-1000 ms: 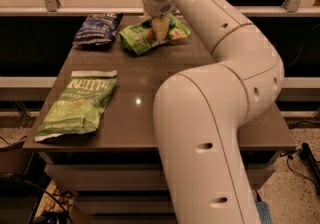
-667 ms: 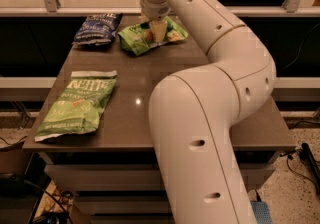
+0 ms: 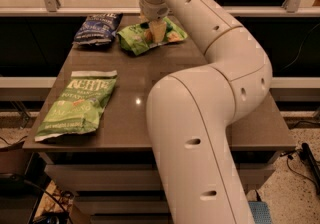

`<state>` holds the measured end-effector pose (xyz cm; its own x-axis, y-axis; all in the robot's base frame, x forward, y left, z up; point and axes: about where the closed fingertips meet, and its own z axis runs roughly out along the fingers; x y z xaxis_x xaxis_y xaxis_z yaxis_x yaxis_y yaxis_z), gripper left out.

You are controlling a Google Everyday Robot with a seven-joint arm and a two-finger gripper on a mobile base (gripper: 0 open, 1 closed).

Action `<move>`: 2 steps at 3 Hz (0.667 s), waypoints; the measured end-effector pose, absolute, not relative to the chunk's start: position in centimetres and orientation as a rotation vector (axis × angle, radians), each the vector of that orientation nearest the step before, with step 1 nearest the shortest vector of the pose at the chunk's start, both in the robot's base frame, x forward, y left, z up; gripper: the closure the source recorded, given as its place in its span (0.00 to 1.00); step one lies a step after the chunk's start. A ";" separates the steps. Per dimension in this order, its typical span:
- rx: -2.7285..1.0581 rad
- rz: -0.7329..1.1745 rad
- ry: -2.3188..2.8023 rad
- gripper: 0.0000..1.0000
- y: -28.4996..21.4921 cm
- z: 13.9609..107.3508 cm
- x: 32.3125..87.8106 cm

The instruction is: Move green rice chip bag near blue chip bag

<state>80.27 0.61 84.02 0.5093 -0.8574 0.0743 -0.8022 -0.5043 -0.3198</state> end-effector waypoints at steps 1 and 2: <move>-2.508 -0.328 1.406 0.36 0.7 83.9 80.4; -2.508 -0.327 1.406 0.13 0.7 84.0 80.4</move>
Offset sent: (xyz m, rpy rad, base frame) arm 0.0010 0.0009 -0.0011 0.0008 -0.0008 0.0008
